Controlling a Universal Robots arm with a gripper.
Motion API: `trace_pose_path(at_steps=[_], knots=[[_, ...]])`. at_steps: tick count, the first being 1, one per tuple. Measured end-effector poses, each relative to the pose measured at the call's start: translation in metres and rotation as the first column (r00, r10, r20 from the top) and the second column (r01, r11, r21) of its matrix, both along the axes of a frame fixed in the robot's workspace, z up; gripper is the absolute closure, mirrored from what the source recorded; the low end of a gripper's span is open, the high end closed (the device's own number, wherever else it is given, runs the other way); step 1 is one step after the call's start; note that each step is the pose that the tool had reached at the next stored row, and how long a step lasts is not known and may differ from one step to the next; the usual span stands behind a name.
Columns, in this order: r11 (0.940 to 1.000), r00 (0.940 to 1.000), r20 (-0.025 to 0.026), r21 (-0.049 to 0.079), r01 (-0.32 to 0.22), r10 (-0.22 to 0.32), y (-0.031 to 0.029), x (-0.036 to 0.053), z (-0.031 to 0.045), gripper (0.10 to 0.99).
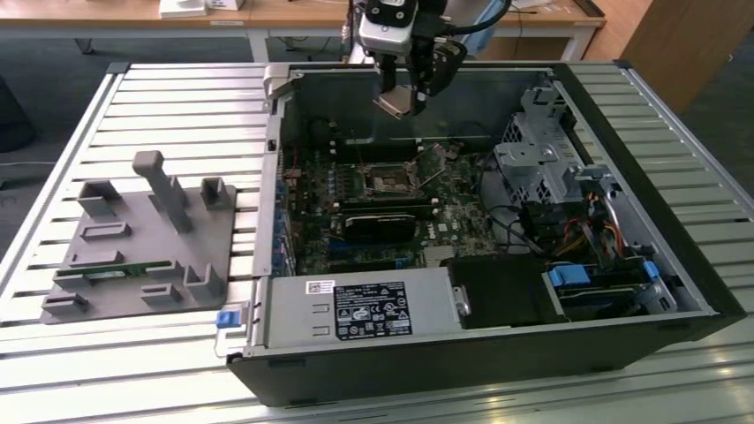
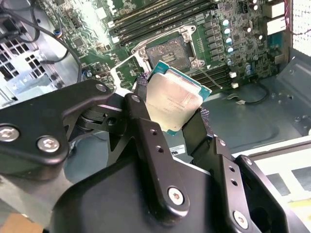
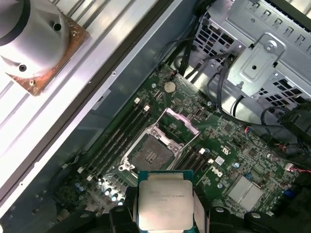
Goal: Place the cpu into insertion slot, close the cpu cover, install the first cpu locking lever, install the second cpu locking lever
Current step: 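Place the cpu into insertion slot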
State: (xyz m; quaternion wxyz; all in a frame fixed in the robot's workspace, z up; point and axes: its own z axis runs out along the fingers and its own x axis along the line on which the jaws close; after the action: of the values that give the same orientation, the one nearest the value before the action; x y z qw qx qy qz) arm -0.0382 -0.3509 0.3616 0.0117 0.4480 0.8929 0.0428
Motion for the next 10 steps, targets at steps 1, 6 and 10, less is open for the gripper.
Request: trace_pose_path(at_steps=[1, 6, 10], knots=[[0.9999, 0.9999, -0.0001, 0.0, 0.011, -0.011, 0.0, 0.0, 0.0, 0.545], [0.997, 0.997, 0.0, -0.001, 0.078, -0.078, 0.0, 0.0, -0.0002, 0.545], [0.9898, 0.9898, 0.0001, -0.001, 0.143, -0.143, 0.0, 0.0, -0.0005, 0.545]])
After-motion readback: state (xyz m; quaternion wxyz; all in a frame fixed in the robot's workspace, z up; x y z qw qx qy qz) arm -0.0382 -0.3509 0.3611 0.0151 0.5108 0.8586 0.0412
